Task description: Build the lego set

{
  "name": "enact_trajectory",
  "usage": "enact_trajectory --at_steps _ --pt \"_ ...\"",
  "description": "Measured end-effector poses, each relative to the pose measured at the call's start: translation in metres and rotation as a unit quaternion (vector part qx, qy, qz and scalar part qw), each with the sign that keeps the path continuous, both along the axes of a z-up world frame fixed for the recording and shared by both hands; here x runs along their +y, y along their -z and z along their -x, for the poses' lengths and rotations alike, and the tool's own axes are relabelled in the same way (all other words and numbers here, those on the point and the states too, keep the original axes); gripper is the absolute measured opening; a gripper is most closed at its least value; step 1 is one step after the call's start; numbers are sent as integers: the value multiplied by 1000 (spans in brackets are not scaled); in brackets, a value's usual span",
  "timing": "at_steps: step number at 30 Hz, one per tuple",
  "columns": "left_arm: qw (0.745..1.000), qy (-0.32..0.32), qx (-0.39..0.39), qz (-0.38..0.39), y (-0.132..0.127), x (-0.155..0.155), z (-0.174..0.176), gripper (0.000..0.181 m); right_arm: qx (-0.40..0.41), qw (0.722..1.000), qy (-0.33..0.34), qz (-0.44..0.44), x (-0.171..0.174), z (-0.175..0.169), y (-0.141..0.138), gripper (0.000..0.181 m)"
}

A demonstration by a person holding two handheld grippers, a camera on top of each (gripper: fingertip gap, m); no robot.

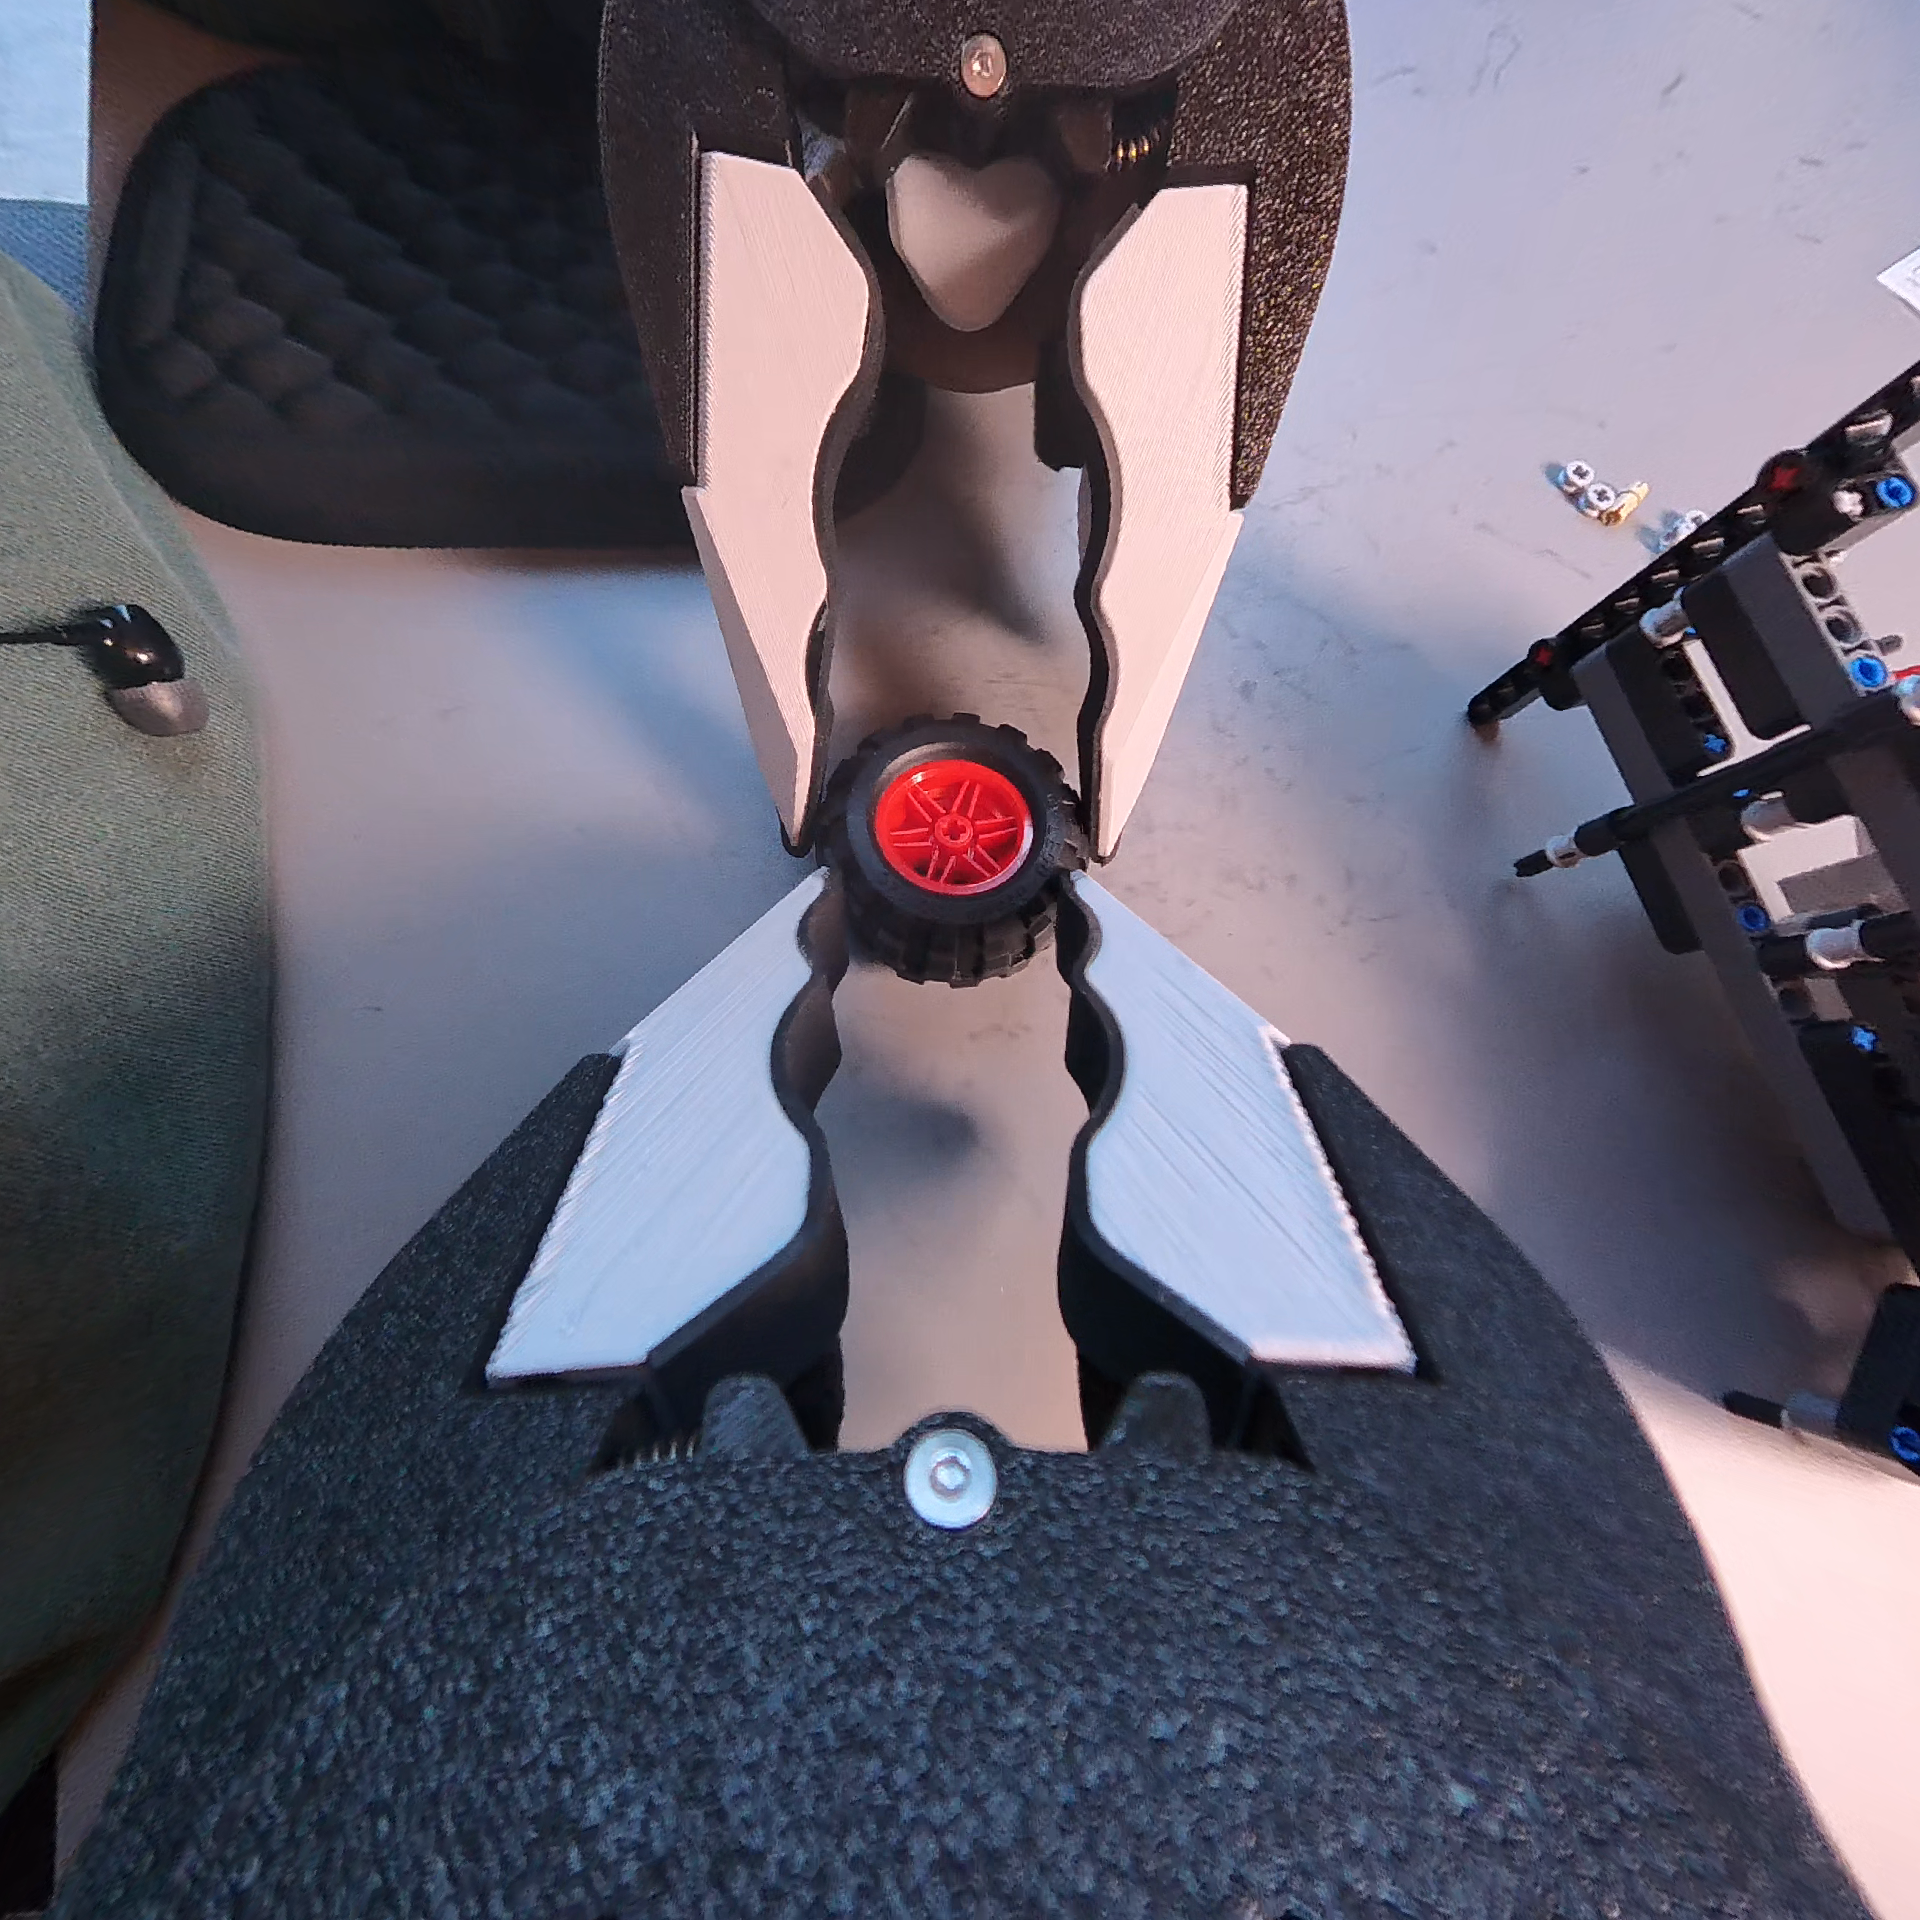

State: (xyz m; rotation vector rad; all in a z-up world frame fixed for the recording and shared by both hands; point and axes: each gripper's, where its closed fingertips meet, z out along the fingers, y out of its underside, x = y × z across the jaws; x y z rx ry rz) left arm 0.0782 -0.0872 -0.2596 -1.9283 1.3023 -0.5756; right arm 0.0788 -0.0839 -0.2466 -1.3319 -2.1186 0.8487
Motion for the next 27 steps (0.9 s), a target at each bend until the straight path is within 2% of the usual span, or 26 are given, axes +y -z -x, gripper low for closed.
enact_trajectory --at_steps 9,14,16,18,23,27 --pt "1000 -2 0 0 0 1 0 51 -4 1000 -17 -8 0 0 0 32" --pt "1000 4 6 -13 0 0 0 55 -11 1000 -3 -10 2 -2 0 40" --pt "1000 15 12 -23 1 -4 1 64 -14 1000 -4 -25 3 -6 2 50" --pt "1000 16 3 -13 -1 -6 5 71 -14 1000 1 -20 2 -11 1 53" --pt "994 -57 -88 -5 -28 14 30 84 -15 999 29 -1 1 -13 -5 57" --pt "969 -149 -192 -30 -62 39 63 83 -25 999 37 9 -4 -2 -2 64"
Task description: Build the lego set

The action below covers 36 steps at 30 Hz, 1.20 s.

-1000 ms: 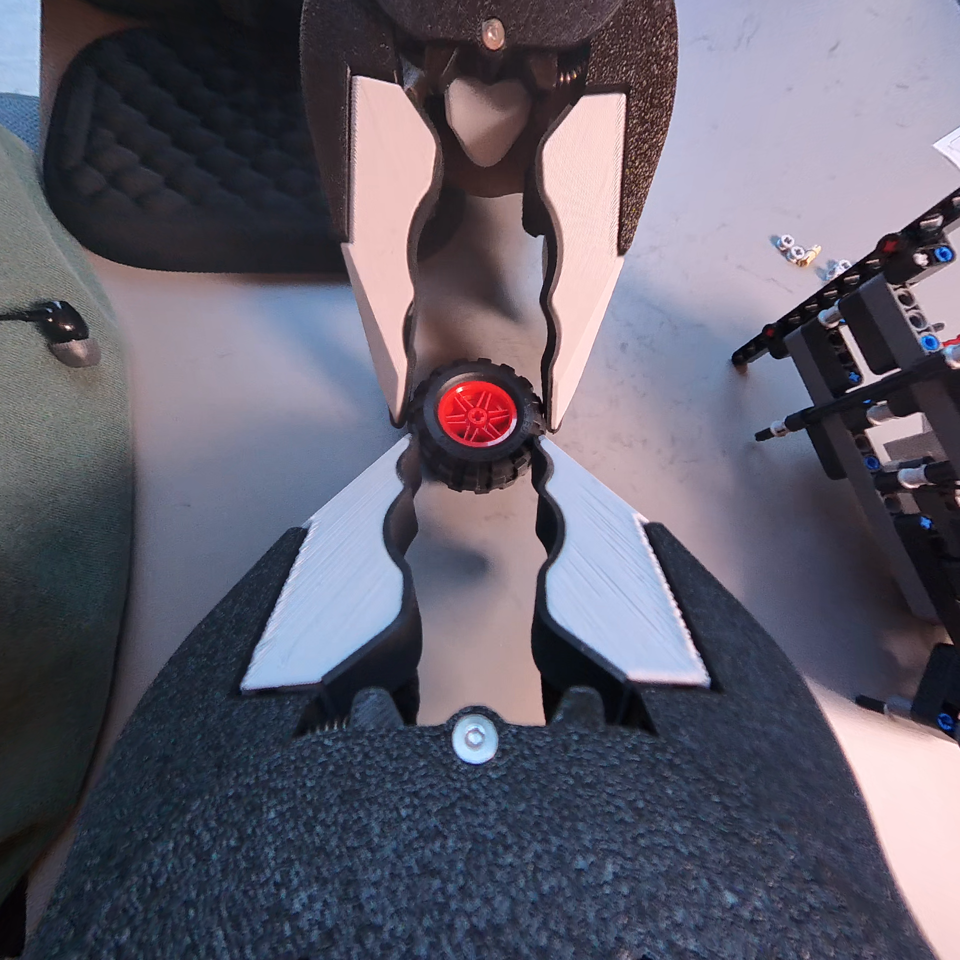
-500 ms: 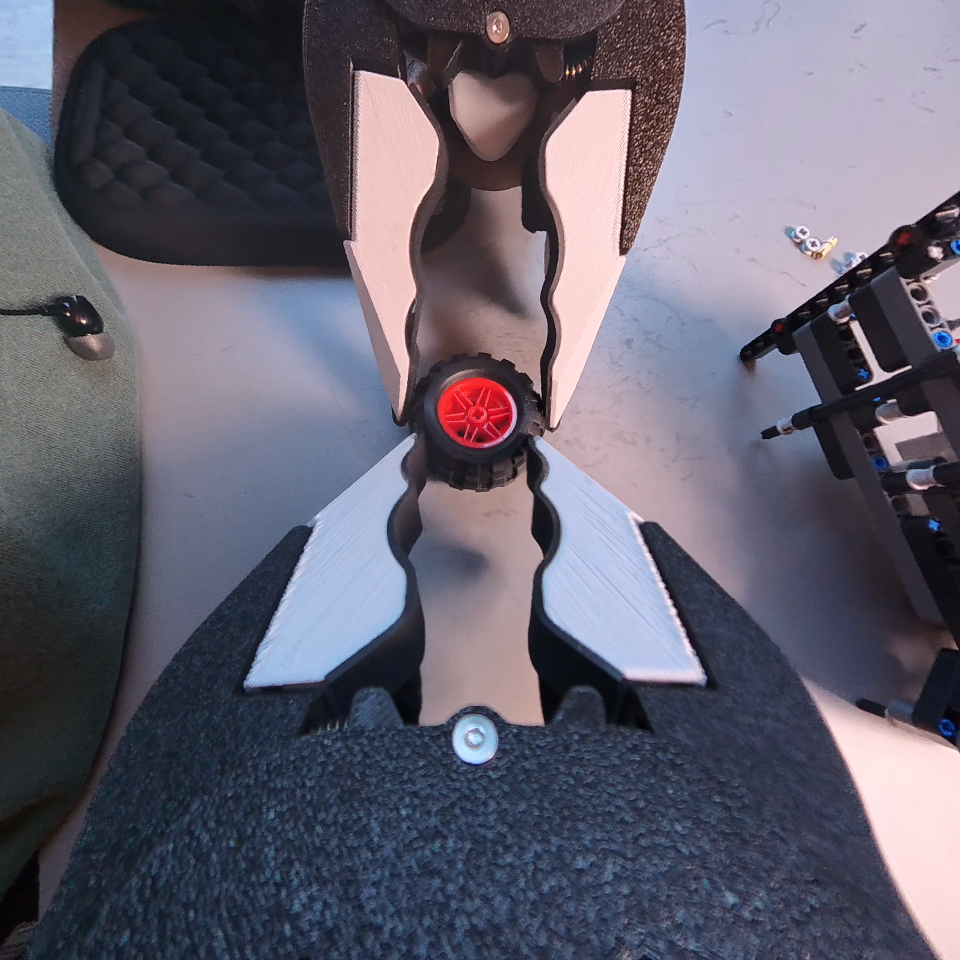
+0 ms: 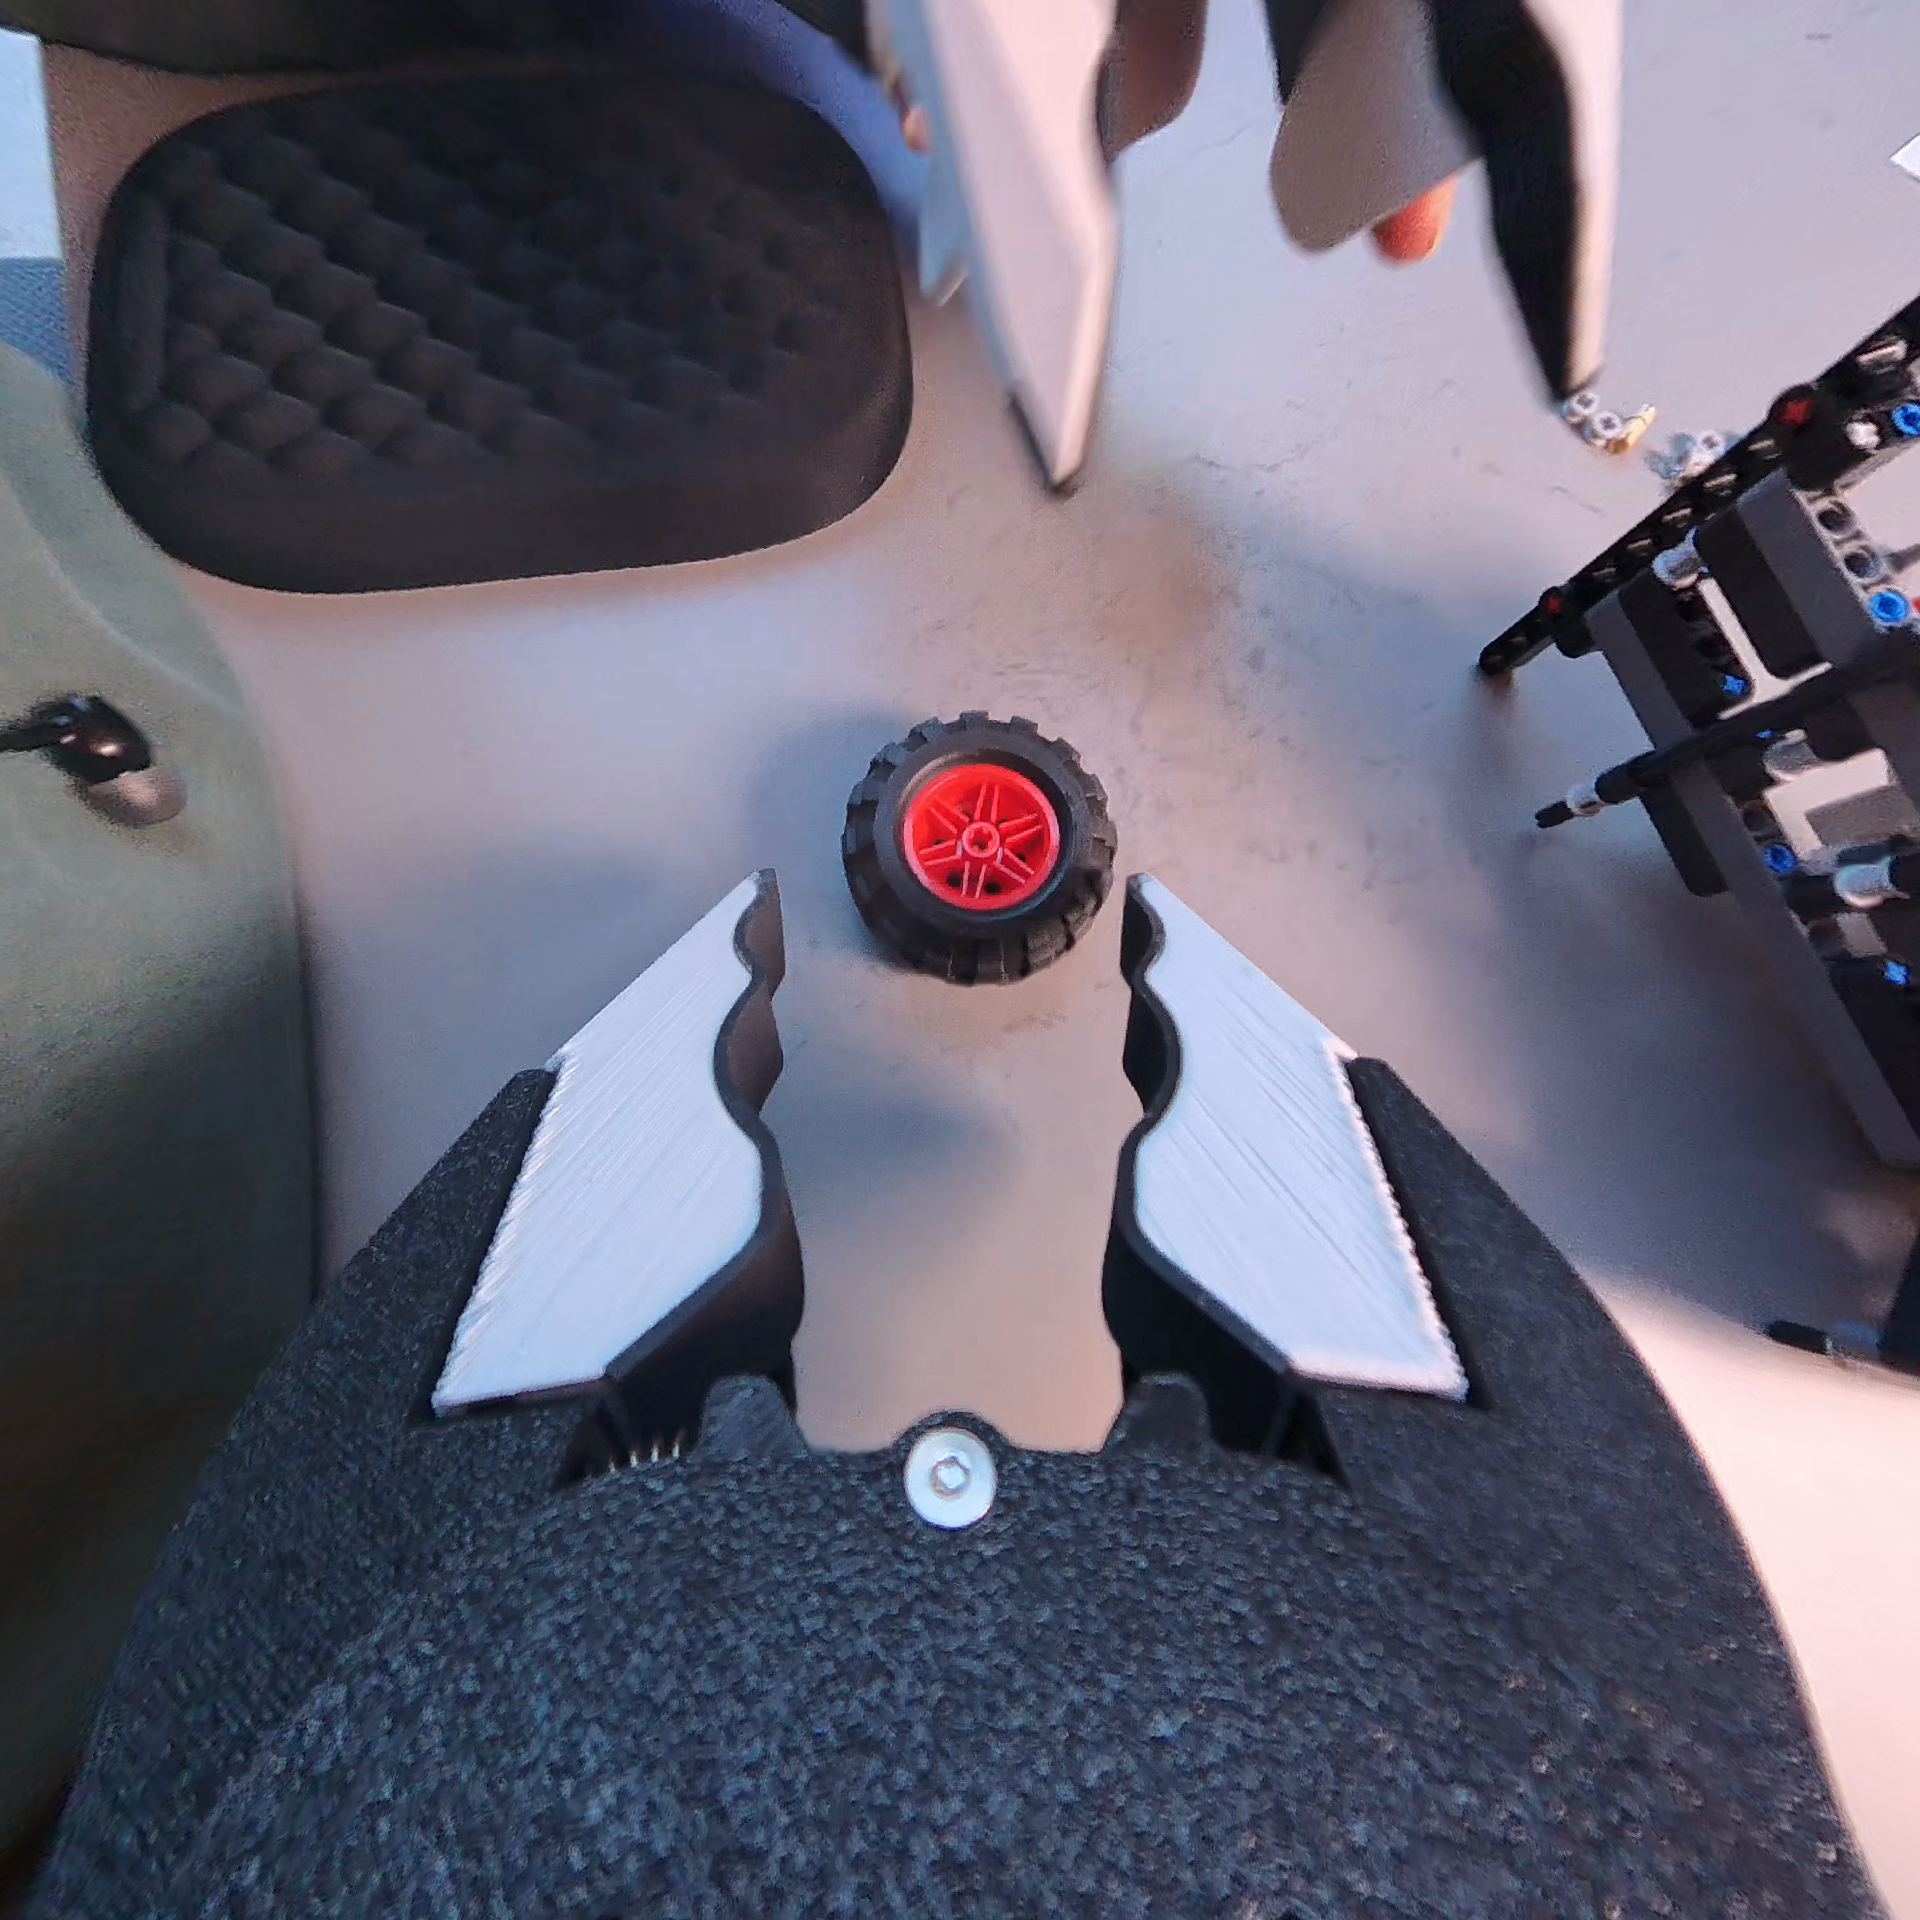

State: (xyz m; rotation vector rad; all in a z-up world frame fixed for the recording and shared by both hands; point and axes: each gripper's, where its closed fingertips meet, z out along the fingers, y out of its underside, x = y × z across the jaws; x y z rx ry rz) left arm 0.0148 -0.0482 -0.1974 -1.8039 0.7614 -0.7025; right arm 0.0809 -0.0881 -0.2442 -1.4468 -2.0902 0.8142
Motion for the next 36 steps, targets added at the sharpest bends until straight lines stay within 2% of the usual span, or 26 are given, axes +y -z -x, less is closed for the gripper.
enact_trajectory --at_steps 4,6,10,12,14,16,18,19,20,23,30,36 --pt "996 -83 -24 -5 -4 22 32 71 -23 1000 5 6 0 15 12 69" --pt "995 -104 -8 -7 -2 32 36 66 -37 999 -5 15 -2 19 17 63" --pt "995 -97 32 -8 3 52 24 62 -19 998 -57 -22 -2 20 14 58" --pt "995 -84 60 -4 11 60 15 59 4 998 -57 -2 5 16 -8 57" --pt "993 -77 92 -9 20 68 11 54 45 998 -51 20 24 14 -47 57" --pt "990 -73 116 -16 25 74 9 48 81 996 -34 -2 53 17 -87 58" --pt "991 -64 117 -16 26 78 6 34 101 993 -42 -45 76 22 -113 58" --pt "991 -62 116 -14 27 79 6 21 101 992 -50 -63 85 26 -119 58" --pt "993 -49 110 -11 27 77 3 14 97 991 -57 -77 94 31 -121 58" --pt "994 -16 103 -14 26 62 -8 13 92 988 -96 -78 100 42 -117 58" --pt "994 49 101 -10 26 15 -33 13 81 974 -203 -54 62 34 -100 58" --pt "991 96 93 -6 26 0 -37 13 72 965 -248 -39 47 31 -94 58"
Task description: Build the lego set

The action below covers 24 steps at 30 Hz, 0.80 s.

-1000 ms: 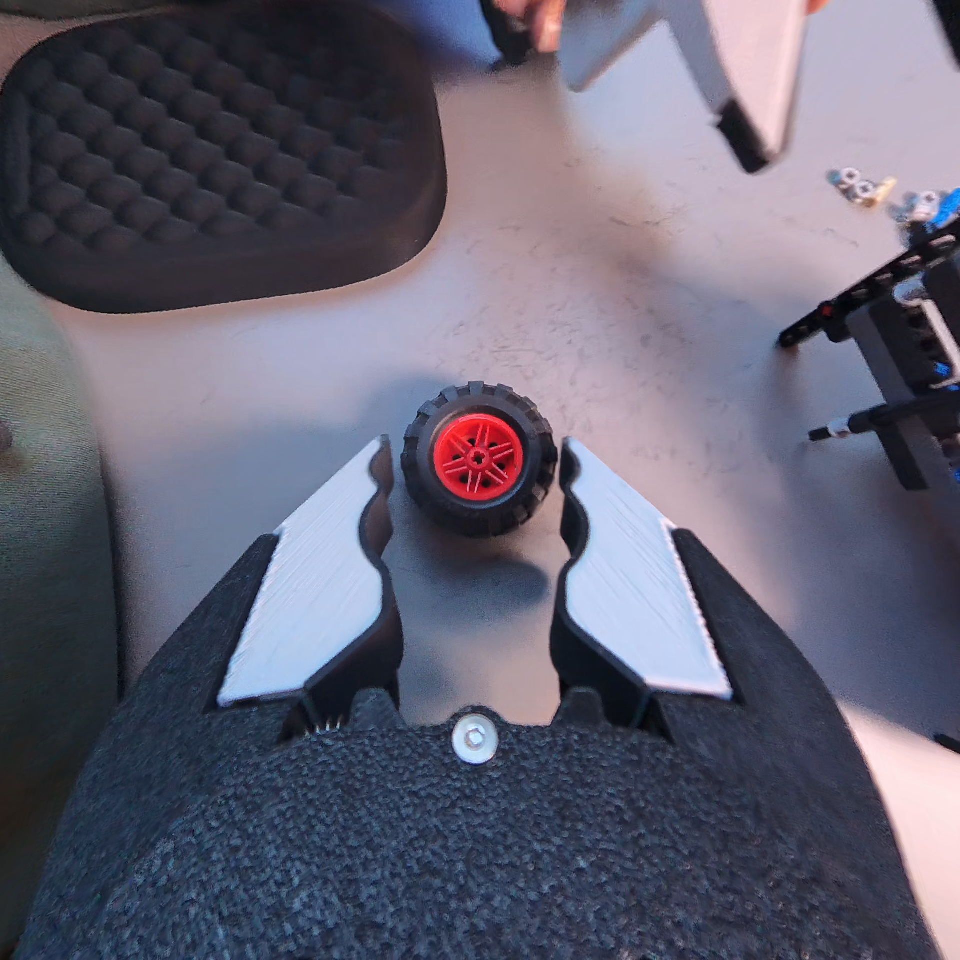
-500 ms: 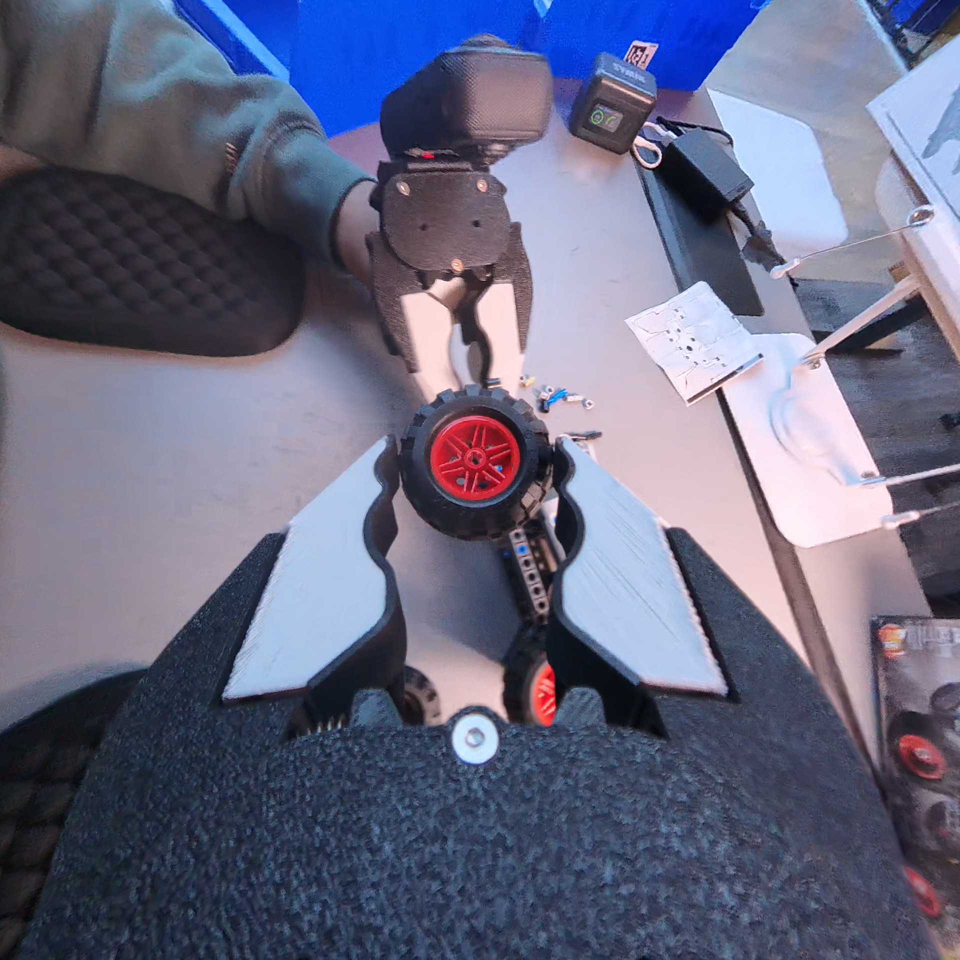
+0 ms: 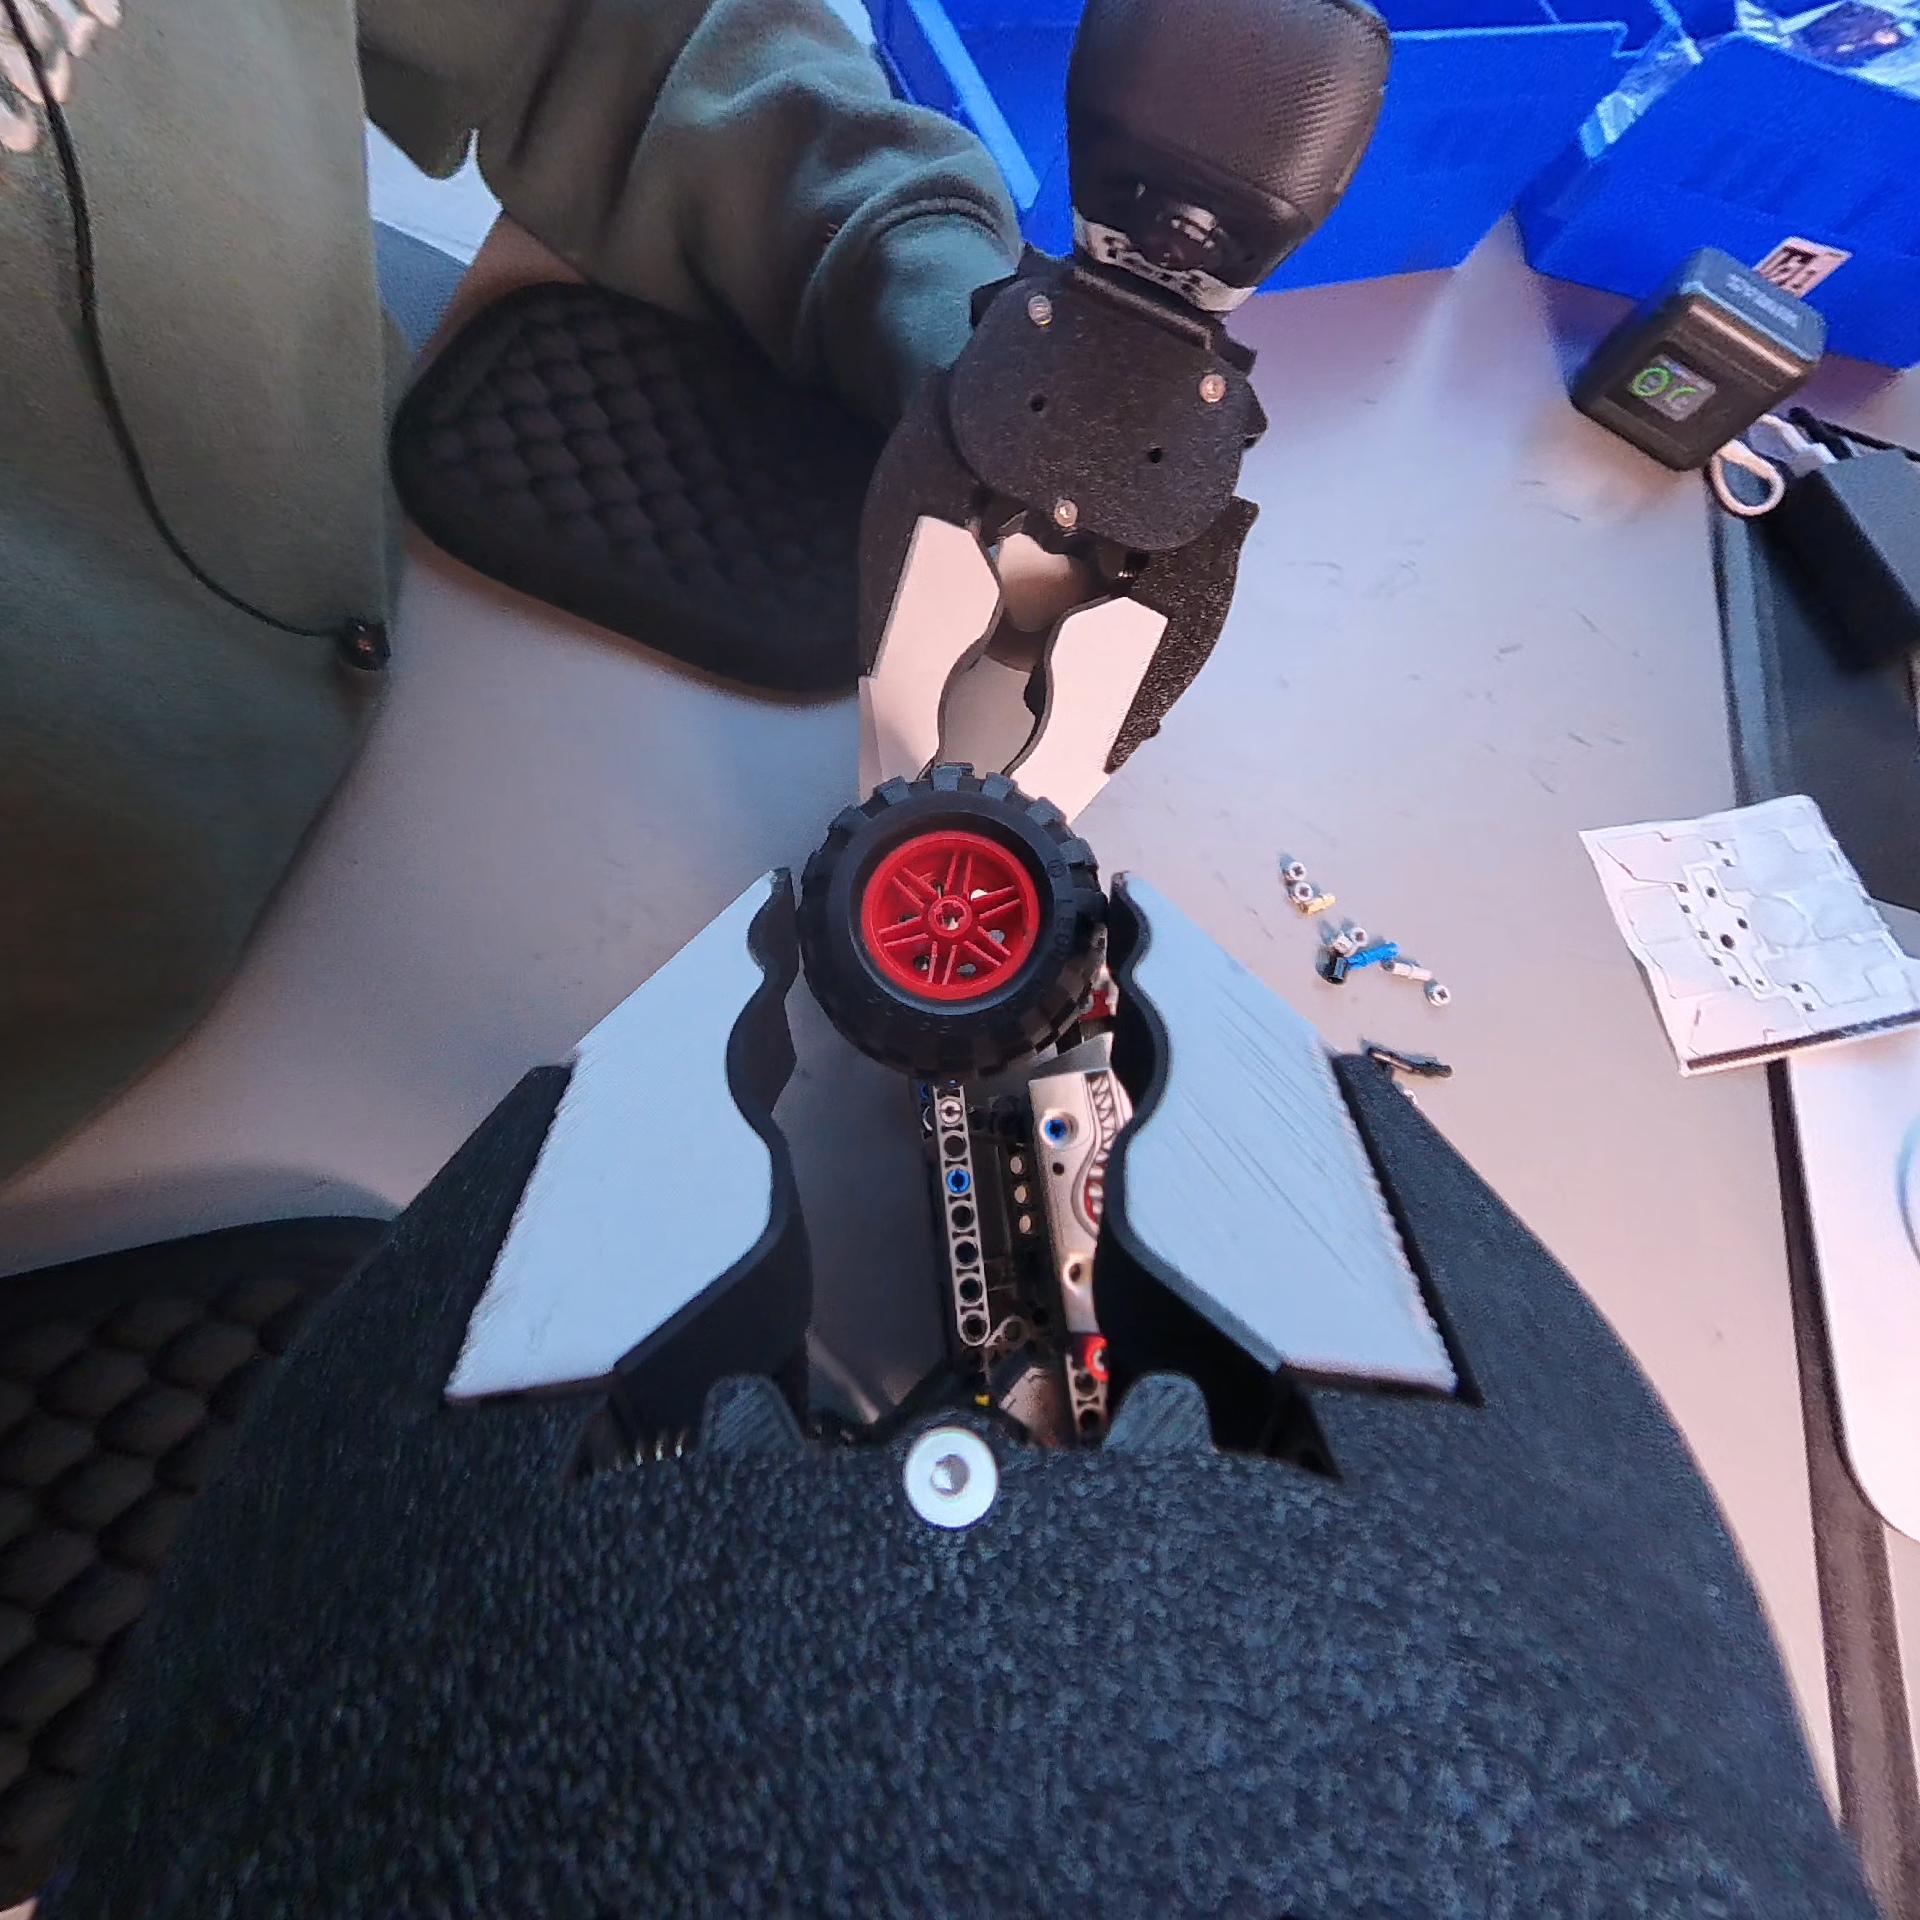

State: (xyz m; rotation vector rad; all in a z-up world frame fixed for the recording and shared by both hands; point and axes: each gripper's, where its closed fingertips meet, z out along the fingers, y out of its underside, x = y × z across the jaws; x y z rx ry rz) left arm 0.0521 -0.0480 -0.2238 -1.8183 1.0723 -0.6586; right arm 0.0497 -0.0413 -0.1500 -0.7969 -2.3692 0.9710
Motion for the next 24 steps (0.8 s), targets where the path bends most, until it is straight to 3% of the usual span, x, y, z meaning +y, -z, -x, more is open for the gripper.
enact_trajectory --at_steps 12,24 --pt "1000 5 -4 -2 0 0 0 13 -43 998 -51 21 -2 -1 16 59" --pt "1000 0 -6 -8 -2 1 1 13 -75 995 -58 6 -4 -2 26 59"
